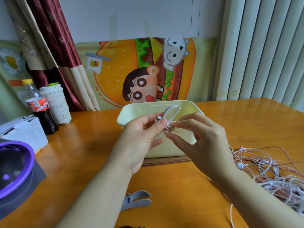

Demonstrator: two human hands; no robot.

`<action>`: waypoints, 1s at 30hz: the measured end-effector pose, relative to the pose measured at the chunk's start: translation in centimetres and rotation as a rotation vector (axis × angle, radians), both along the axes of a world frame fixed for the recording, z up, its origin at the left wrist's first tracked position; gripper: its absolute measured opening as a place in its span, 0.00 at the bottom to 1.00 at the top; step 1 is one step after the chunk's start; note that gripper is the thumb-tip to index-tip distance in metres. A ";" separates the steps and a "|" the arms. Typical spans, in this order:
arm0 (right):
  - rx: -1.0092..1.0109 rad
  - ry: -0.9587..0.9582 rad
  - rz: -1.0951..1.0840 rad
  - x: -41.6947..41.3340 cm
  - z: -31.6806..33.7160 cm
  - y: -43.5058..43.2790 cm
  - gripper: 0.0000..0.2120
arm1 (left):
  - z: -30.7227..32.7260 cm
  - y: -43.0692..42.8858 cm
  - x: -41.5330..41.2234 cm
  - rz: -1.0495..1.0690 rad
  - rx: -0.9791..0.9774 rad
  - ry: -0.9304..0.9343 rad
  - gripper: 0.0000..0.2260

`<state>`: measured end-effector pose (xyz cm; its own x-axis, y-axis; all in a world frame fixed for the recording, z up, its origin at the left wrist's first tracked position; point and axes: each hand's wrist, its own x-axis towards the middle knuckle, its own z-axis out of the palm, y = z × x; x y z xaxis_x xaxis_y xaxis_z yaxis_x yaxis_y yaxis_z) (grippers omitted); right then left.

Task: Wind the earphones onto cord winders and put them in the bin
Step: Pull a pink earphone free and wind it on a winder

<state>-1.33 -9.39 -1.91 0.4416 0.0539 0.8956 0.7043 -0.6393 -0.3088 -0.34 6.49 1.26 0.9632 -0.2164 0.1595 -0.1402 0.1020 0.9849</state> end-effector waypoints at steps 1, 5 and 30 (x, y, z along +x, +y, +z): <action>0.008 -0.001 -0.002 0.0 -0.1 0.1 0.13 | 0.0 -0.2 -0.1 0.014 -0.004 0.002 0.15; 0.037 0.023 -0.010 -0.1 -0.5 0.6 0.13 | -0.1 -0.7 -0.4 0.042 -0.023 0.045 0.13; -0.158 0.087 0.073 -0.4 1.7 -0.8 0.15 | 1.6 2.6 0.2 -0.026 0.378 -0.181 0.14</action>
